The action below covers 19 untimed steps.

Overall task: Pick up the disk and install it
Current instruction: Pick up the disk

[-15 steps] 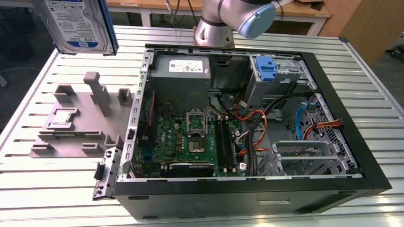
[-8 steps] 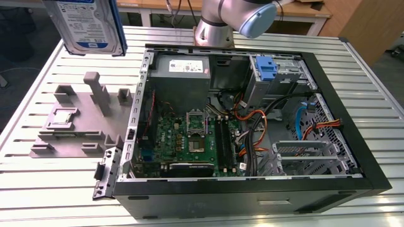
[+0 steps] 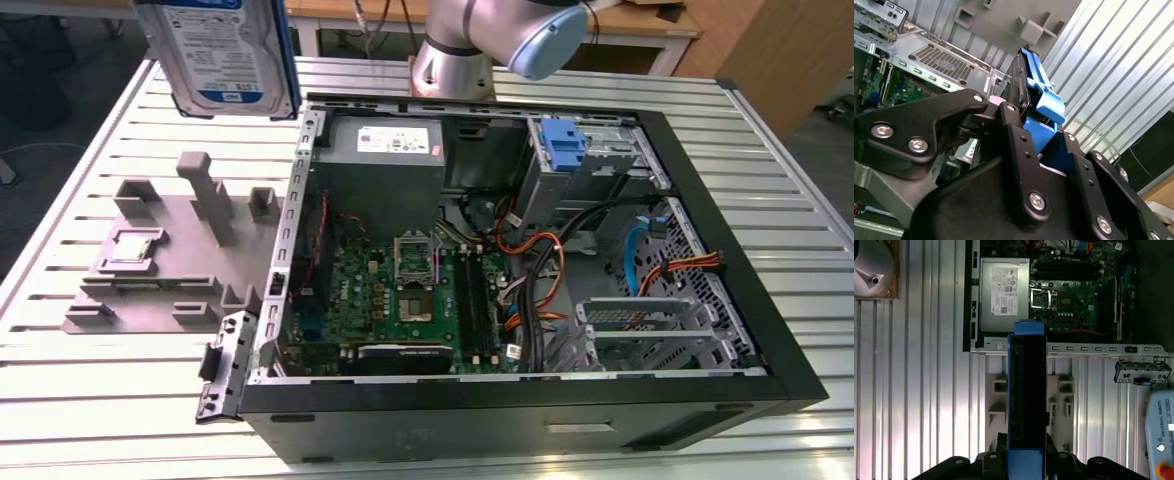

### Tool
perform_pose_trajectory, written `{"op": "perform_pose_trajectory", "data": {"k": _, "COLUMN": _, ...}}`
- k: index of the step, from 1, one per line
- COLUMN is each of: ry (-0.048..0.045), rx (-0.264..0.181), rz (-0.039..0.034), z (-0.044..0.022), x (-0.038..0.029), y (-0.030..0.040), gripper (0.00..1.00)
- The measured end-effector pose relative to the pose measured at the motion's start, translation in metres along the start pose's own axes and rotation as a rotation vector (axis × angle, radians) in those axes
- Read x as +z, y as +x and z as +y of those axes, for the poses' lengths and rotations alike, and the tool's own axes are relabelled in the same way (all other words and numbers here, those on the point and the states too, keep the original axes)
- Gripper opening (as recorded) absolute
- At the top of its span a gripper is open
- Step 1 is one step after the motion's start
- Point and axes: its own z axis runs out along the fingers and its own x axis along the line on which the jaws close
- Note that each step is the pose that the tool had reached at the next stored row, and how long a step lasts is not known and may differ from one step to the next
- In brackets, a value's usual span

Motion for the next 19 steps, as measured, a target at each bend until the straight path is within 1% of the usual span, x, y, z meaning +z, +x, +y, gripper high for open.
{"op": "perform_pose_trajectory", "data": {"k": 4, "ry": 0.0003, "rx": 0.000, "rz": -0.0001, "z": 0.0146, "x": -0.0001, "y": 0.0002, "gripper": 0.37}}
{"op": "perform_pose_trajectory", "data": {"k": 9, "ry": 0.0005, "rx": 0.000, "rz": -0.0001, "z": 0.0294, "x": 0.0000, "y": 0.0003, "gripper": 0.37}}
{"op": "perform_pose_trajectory", "data": {"k": 12, "ry": 0.0004, "rx": 0.000, "rz": -0.0001, "z": 0.0324, "x": 0.0000, "y": -0.0006, "gripper": 0.37}}
{"op": "perform_pose_trajectory", "data": {"k": 14, "ry": 0.0005, "rx": 0.000, "rz": -0.0002, "z": 0.0326, "x": 0.0002, "y": -0.0034, "gripper": 0.37}}
{"op": "perform_pose_trajectory", "data": {"k": 17, "ry": 0.0004, "rx": 0.000, "rz": -0.0002, "z": 0.0327, "x": 0.0003, "y": -0.0105, "gripper": 0.37}}
{"op": "perform_pose_trajectory", "data": {"k": 19, "ry": 0.0005, "rx": 0.000, "rz": -0.0002, "z": 0.0328, "x": 0.0003, "y": -0.0168, "gripper": 0.37}}
